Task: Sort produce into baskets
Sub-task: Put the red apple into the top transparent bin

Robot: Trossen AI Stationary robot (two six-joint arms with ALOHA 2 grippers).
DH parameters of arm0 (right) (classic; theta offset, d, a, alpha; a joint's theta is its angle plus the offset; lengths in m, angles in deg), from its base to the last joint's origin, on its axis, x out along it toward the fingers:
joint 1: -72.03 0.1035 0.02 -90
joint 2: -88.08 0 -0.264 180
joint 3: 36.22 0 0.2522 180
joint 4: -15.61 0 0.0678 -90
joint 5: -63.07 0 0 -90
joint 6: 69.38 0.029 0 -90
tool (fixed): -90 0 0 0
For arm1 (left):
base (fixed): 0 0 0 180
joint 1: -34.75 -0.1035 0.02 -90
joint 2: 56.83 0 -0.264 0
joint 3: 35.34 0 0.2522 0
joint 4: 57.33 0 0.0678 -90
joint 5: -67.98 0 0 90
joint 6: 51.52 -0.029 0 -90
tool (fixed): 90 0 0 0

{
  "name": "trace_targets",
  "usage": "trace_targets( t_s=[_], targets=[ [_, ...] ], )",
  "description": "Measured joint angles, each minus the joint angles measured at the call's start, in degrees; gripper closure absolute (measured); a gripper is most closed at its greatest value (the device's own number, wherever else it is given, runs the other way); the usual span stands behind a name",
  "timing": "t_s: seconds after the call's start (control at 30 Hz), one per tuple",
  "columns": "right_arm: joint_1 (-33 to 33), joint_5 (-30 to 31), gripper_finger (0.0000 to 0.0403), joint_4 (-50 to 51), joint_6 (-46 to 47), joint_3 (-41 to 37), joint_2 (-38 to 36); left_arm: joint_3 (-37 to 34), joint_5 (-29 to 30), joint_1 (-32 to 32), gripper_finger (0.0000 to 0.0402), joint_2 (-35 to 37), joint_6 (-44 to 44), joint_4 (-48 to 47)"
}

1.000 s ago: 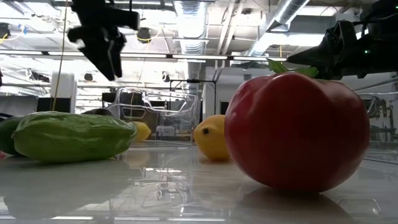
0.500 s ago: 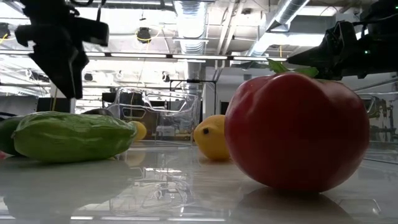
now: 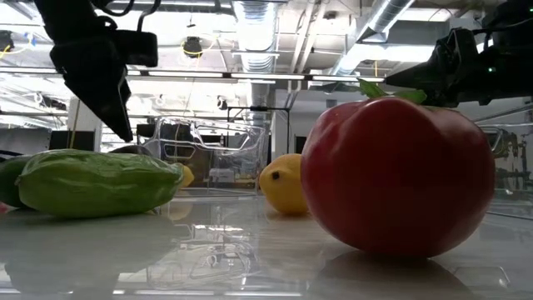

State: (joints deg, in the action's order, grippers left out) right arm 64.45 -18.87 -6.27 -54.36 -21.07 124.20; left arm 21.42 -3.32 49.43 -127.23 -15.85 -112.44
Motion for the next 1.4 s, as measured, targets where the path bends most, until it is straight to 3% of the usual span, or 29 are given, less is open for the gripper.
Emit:
trace_targets(
  t_s=[0.27,0.77,1.13,1.4],
  targets=[
    [0.0,0.0,0.0112,0.0,0.0,0.0,0.0,-0.1,4.3,0.0,0.0029,-3.8,0.3,1.1],
    [0.0,0.0,0.0112,-0.2,0.1,0.0,1.1,-0.2,1.0,-0.1,0.0031,-10.1,-1.6,3.2],
    [0.0,0.0,0.0112,-0.9,0.1,0.0,1.8,0.9,-0.5,-0.2,0.0139,-10.1,-3.0,0.3],
    [0.0,0.0,0.0112,-0.9,0.1,0.0,1.8,11.2,0.1,-0.2,0.0146,-8.3,-4.6,-15.8]
  ],
)
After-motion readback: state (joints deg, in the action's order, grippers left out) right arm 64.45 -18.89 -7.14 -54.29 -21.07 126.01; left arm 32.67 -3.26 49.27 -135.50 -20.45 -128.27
